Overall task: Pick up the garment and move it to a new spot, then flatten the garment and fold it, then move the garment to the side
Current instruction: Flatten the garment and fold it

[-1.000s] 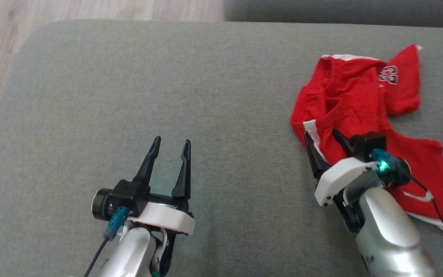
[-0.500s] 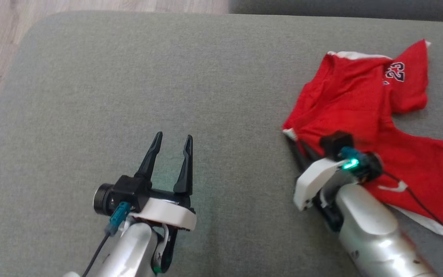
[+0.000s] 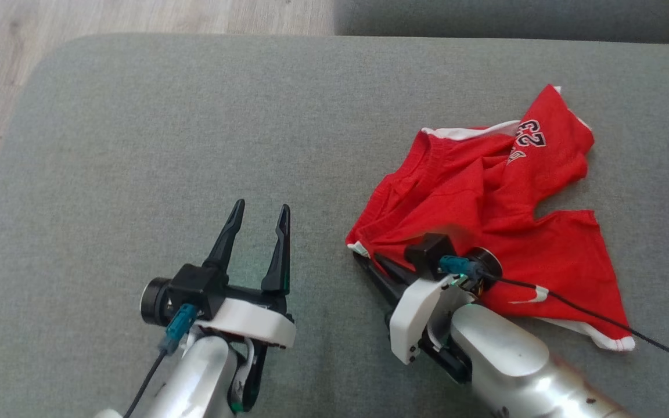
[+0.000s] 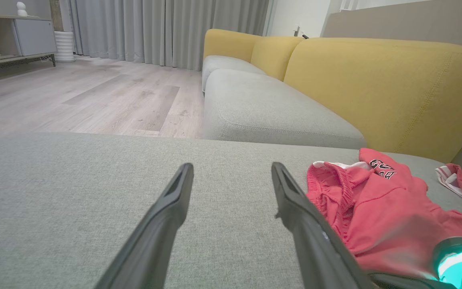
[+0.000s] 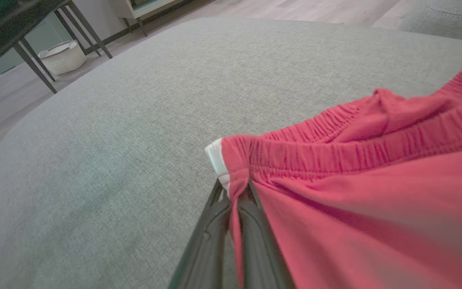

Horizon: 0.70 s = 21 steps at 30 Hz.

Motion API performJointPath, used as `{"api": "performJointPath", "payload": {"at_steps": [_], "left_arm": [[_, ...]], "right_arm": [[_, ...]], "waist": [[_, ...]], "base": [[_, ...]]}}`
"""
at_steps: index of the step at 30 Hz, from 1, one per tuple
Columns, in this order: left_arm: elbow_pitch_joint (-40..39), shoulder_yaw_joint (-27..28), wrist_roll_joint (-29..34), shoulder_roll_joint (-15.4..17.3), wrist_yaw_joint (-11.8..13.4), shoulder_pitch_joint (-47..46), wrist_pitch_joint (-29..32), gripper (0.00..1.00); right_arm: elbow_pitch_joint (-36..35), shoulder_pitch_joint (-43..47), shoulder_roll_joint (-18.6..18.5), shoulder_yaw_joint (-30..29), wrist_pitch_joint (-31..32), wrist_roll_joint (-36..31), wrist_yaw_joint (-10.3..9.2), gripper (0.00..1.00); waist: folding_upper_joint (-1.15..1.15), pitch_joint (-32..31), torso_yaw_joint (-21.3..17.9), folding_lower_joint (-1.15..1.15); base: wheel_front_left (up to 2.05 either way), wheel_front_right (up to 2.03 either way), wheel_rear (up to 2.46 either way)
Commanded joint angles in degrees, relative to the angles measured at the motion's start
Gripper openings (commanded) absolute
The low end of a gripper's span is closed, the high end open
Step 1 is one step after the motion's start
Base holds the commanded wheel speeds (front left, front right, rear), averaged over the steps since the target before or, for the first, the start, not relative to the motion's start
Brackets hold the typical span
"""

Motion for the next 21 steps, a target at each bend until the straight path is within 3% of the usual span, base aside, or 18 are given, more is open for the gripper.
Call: {"api": "performJointPath", "payload": {"at_steps": [1,2,7,13,21], "left_arm": [[-1.5,1.9,0.1,0.1,0.0,-1.2,-0.5,1.00],[-1.4,2.0,0.1,0.1,0.0,-1.1,-0.5,1.00],[-1.1,2.6,0.3,0.1,0.0,-0.5,-0.5,1.00],[-1.7,4.1,0.6,0.1,0.1,1.0,-0.5,1.00],[-2.9,5.6,1.0,0.1,0.0,2.9,-0.5,1.00]], "right_arm": [[-0.8,-1.8,0.9,1.4,-0.9,0.6,-0.04,0.44],[-0.2,-2.0,0.9,1.9,-1.1,0.9,-0.04,1.00],[1.3,-2.4,0.9,2.3,-3.4,2.6,-0.04,1.00],[-0.1,-0.9,-1.3,-3.8,-5.7,2.7,-0.04,1.00],[-14.8,10.8,-5.9,-30.7,-5.9,-7.5,-0.04,1.00]], "waist": [[0.00,-0.2,-0.1,0.00],[0.00,-0.5,-0.1,0.00],[0.00,-2.0,-1.1,0.00],[0.00,-4.7,-3.5,0.00],[0.00,-6.9,-7.8,0.00]], "base": [[0.00,0.00,0.00],[0.00,0.00,0.00],[0.00,0.00,0.00],[0.00,0.00,0.00],[0.00,0.00,0.00]]}}
